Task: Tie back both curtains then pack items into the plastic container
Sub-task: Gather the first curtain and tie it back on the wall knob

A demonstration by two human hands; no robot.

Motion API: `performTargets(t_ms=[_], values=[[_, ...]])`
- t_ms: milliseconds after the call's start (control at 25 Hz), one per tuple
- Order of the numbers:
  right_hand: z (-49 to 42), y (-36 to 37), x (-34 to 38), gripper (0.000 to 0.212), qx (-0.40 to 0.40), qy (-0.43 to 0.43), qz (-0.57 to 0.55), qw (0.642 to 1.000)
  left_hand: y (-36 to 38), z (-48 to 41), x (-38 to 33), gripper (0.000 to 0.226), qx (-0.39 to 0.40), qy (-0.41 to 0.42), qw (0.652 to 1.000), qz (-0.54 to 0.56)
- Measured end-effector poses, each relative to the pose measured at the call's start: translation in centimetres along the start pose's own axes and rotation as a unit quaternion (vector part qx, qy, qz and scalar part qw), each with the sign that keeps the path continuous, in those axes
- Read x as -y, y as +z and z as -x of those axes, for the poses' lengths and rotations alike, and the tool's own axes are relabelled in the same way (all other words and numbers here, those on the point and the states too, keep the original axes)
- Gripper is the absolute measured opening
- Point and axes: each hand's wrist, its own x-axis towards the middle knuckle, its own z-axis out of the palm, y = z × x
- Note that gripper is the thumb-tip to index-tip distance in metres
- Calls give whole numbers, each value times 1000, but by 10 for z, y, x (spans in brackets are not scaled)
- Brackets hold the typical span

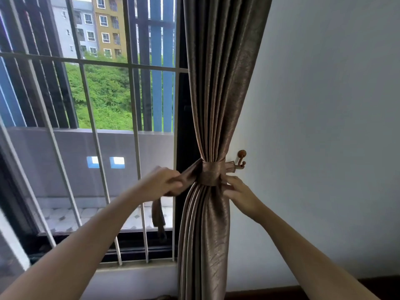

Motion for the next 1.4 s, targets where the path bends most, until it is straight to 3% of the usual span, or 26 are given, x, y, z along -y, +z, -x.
performTargets(t_ms=[80,160,280,400,480,600,720,800,920,1000,1080,1160,1320,1400], values=[[1,-3,3,50,16,15,-29,999,-10,0,12,11,-69,-58,995,-31],[1,-6,5,57,30,33,-52,998,-10,3,13,12,-56,-64,994,-62],[1,-10,6,58,48,42,-60,996,0,13,-23,22,17,44,999,-1],[-2,-10,3,65,63,66,-74,993,2,7,-47,34,3,83,996,36],[-4,-10,-1,66,62,65,-98,991,4,-6,-53,39,-14,64,997,52],[-7,-12,-5,48,37,48,-148,987,13,-27,-62,32,14,56,996,67],[-10,-14,-14,52,43,45,-195,979,17,-47,-67,16,23,-24,979,201],[-12,-15,-20,54,69,26,-218,973,18,-54,-71,18,13,-77,963,259],[-12,-13,-24,55,57,-4,-167,984,24,-58,-77,22,-28,-58,983,170],[-14,-7,-23,62,-10,-24,-58,998,34,-58,-81,23,-76,-27,992,99],[-17,1,-20,51,-97,-59,60,992,43,-61,-84,23,-134,-39,989,47],[-24,1,-21,32,-132,-61,107,984,47,-62,-90,24,-186,-68,980,-2],[-33,-19,-40,17,-132,5,-116,984,50,-65,-97,27,-288,-78,950,-89],[-38,-31,-51,18,-180,-22,-104,978,56,-69,-95,19,-356,-31,923,-140]])
